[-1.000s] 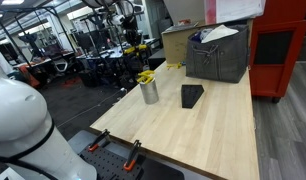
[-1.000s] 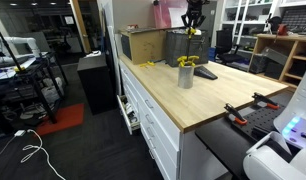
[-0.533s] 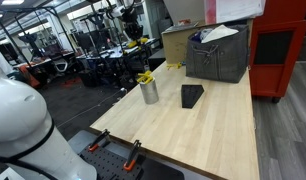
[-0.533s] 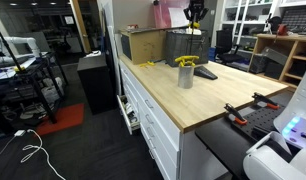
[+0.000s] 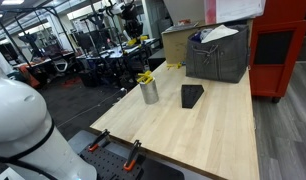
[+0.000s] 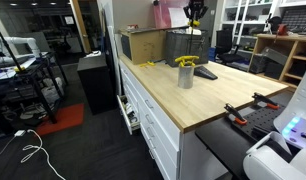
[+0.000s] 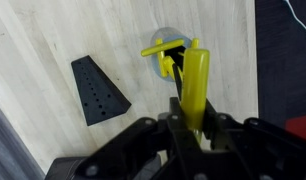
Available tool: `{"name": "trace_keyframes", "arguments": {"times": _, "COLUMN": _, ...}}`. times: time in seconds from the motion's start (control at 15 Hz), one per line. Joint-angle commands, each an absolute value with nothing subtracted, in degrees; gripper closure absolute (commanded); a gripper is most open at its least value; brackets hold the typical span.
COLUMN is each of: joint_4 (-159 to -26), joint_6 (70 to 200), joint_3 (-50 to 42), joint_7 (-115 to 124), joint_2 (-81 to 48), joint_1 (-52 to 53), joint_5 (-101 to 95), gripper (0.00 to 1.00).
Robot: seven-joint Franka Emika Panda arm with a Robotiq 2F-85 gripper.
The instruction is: Remove the wrench from the black stand and put it in the silver holder.
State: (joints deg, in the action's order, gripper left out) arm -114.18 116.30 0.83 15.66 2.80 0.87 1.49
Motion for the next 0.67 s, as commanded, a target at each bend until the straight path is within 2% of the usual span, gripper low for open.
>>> {"name": "trace_keyframes", "arguments": {"times": 0.0, "joint_4": -112.5, "joint_6": 111.7, "joint_3": 0.9, "joint_7": 11.5, "joint_2": 2.6, "joint_1": 0.9, "joint_5": 3.9, "gripper": 0.94}}
{"name": "trace_keyframes", "arguments": {"times": 0.27, "joint_4": -112.0, "joint_6": 111.2, "joint_3": 0.9, "joint_7": 8.9, "joint_2": 1.4, "joint_1": 1.2, "joint_5": 7.0, "gripper": 0.94}}
{"name": "trace_keyframes", "arguments": {"times": 0.6, "joint_4": -112.1, "joint_6": 117.9, "joint_3": 1.4, "joint_7": 9.8, "joint_2": -2.0, "joint_1": 1.5, "joint_5": 5.5, "gripper": 0.94}}
